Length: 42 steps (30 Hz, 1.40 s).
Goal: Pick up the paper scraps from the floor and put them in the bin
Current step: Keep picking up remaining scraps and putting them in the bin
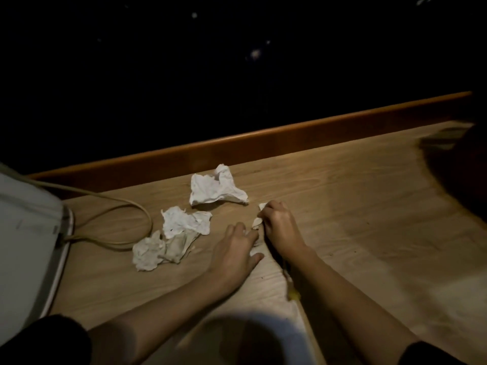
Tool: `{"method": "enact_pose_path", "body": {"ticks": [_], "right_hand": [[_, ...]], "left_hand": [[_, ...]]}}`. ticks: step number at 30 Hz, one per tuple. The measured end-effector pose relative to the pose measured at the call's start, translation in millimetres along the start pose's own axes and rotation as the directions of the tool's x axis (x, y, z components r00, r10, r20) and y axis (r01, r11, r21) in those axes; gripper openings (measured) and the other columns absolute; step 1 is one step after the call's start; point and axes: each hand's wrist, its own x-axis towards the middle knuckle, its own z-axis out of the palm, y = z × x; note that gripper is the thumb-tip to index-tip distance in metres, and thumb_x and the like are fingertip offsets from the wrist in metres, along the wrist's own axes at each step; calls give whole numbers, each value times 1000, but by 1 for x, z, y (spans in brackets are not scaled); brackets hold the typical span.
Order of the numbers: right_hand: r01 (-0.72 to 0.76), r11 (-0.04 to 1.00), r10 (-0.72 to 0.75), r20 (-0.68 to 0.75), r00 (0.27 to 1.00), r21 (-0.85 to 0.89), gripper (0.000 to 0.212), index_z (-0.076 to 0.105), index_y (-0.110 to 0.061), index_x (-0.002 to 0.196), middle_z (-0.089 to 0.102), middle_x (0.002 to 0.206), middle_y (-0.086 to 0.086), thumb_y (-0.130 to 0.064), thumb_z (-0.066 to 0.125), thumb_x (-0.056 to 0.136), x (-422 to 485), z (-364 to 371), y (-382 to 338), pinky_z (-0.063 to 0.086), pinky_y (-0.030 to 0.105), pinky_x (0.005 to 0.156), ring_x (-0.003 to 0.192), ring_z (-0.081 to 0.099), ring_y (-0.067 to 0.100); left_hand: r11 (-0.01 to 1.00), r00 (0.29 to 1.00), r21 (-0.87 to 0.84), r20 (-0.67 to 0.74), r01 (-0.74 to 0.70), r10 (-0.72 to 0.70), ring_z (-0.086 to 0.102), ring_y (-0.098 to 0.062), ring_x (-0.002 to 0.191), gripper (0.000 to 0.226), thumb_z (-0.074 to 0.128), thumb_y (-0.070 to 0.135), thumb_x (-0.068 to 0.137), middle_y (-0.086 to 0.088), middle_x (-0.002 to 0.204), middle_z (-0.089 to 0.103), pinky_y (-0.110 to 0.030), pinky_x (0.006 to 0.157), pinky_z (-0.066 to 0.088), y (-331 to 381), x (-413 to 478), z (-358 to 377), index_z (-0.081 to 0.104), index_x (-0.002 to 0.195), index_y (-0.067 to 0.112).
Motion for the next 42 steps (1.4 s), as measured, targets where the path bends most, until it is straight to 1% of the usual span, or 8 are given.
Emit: {"method": "enact_pose_path", "body": {"ticks": [6, 11, 16, 19, 26, 32, 39, 42], "right_hand": [[-114, 993, 114, 1, 993, -24, 16, 69, -12, 86, 63, 98, 6, -4, 55, 86, 33, -15, -18, 41, 33, 81, 101, 45, 24], [11, 999, -10, -54, 999, 31, 16, 66, -6, 98, 59, 109, 12, -5, 56, 87, 81, -4, -56, 45, 36, 86, 105, 50, 29], [135, 981, -94, 272, 958, -139, 26, 59, -20, 116, 42, 141, 12, -17, 47, 93, 78, 47, -70, 40, 47, 103, 128, 36, 31], [128, 981, -96, 210, 973, -143, 29, 59, -15, 118, 43, 142, 15, -11, 47, 92, 61, 62, -65, 38, 43, 103, 131, 34, 32], [154, 988, -150, 108, 983, -26, 21, 69, -5, 99, 61, 113, 12, 1, 54, 85, 42, 47, -63, 48, 38, 85, 106, 53, 27], [-211, 936, 160, 194, 968, 280, 20, 69, -3, 100, 65, 112, 9, 3, 55, 86, 49, -3, -58, 44, 12, 53, 81, 56, 10], [-152, 961, 143, 56, 988, 233, 20, 71, -8, 98, 65, 115, 9, 1, 58, 86, 11, -13, -61, 46, 21, 83, 102, 58, 16], [-134, 964, 141, -16, 990, 230, 21, 73, -8, 93, 68, 107, 9, 4, 59, 83, 2, -5, -66, 43, 21, 83, 100, 59, 18]], "left_hand": [[975, 994, -212, -75, 63, -81, 57, -19, 90, 23, 51, -5, 80, -5, 91, 62, -28, 75, 47, -23, -10, -21, 66, 81, 13], [957, 941, -252, -268, 141, -209, 53, -18, 106, 30, 58, 1, 81, -3, 116, 54, -29, 87, 48, -74, -28, -60, 61, 107, 16], [955, 958, 93, -68, 283, -278, 31, -32, 133, 60, 52, 17, 88, -13, 152, 21, -43, 104, 41, -112, -49, -54, 28, 138, 38], [946, 950, 119, 57, 300, -308, 22, -38, 137, 70, 45, 8, 90, -11, 157, 9, -47, 108, 34, -117, -51, -38, 14, 140, 46], [985, 985, 29, -29, 168, -167, 55, -28, 102, 34, 48, -1, 82, -11, 111, 59, -40, 87, 49, -112, -20, -43, 61, 108, 16], [953, 949, -144, -132, 268, -287, 57, -17, 70, 16, 61, -1, 79, -15, 88, 71, -26, 60, 45, -123, -8, -88, 68, 93, 3], [959, 967, -129, -12, 252, -255, 57, -10, 73, 18, 65, 16, 81, -2, 95, 66, -29, 64, 53, -96, -22, -69, 65, 98, 13], [987, 987, -19, 7, 159, -159, 59, -27, 89, 12, 59, 10, 80, -14, 99, 62, -38, 77, 51, -90, -25, -41, 63, 90, 3]]}}
